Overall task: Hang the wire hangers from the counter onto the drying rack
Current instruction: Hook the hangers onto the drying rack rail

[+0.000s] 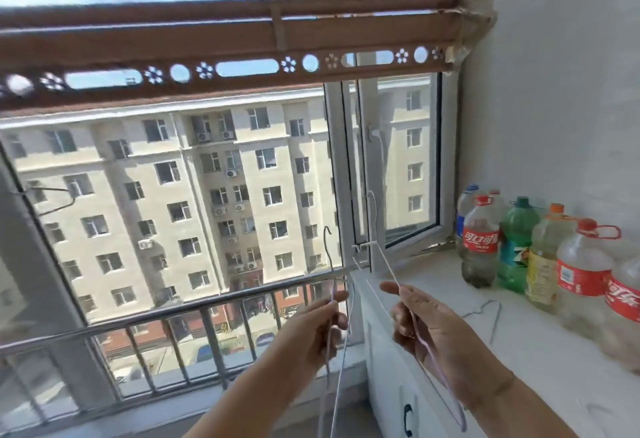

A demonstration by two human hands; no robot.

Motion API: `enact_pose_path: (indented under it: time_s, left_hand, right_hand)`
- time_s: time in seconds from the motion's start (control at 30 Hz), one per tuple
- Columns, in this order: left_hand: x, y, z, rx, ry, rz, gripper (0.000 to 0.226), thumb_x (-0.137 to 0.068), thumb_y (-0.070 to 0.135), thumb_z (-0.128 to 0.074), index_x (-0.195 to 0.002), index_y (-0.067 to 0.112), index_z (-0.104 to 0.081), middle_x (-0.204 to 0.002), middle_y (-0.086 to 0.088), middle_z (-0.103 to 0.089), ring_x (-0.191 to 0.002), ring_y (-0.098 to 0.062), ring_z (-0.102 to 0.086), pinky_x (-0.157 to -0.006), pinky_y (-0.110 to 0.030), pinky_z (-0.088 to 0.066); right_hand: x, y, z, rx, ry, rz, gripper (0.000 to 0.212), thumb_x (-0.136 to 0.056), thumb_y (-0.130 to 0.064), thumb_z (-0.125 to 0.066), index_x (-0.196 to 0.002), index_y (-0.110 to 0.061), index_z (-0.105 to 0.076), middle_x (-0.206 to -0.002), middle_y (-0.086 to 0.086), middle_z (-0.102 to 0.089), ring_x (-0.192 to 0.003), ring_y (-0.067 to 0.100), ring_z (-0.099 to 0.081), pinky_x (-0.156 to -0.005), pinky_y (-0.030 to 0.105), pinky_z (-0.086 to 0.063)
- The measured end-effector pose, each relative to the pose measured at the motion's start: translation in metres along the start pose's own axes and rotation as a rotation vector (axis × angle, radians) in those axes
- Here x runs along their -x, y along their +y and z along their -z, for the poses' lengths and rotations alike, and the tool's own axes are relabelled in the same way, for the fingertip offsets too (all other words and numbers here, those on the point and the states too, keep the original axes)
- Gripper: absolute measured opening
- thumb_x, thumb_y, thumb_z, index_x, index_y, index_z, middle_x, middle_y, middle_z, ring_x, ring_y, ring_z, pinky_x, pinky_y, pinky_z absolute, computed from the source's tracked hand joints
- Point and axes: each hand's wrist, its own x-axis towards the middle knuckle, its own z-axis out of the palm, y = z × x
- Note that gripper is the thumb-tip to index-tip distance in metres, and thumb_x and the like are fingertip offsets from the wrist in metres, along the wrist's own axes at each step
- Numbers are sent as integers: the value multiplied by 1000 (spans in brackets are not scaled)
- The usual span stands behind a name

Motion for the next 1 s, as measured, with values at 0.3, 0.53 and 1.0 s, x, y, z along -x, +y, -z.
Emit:
enact_pose_path:
  time_s: [0.3, 0.53, 1.0]
  left_hand:
    - [86, 97, 74, 7, 139, -221, 28, -93, 9, -47, -117, 5, -60, -63, -3, -53, -46, -8, -43, -40, -17, -33]
    - [131, 181, 143, -31, 288, -365, 26, -92, 11, -50, -114, 5, -62, -57, -1, -54, -42, -8, -45, -37, -17, -34]
    - [148, 287, 264, 88, 231, -504, 22, -95, 11, -46, -111, 9, -61, -55, -1, -51, -42, -9, -47, -38, -19, -40]
  right_hand:
    - [-21, -2, -138, 49, -308, -20, 37, -80, -20, -55, -112, -3, -63, -63, 7, -47, -56, 16, -41, -61, 29, -33]
    - [-44, 0, -241, 169, -434, 84, 24, -92, -15, -49, -105, -9, -68, -65, 5, -53, -57, 13, -47, -65, 28, -38]
    - [-98, 37, -386, 278, -458, 229, 24, -94, -20, -48, -105, -9, -67, -62, 0, -52, -55, 9, -44, -61, 24, -37]
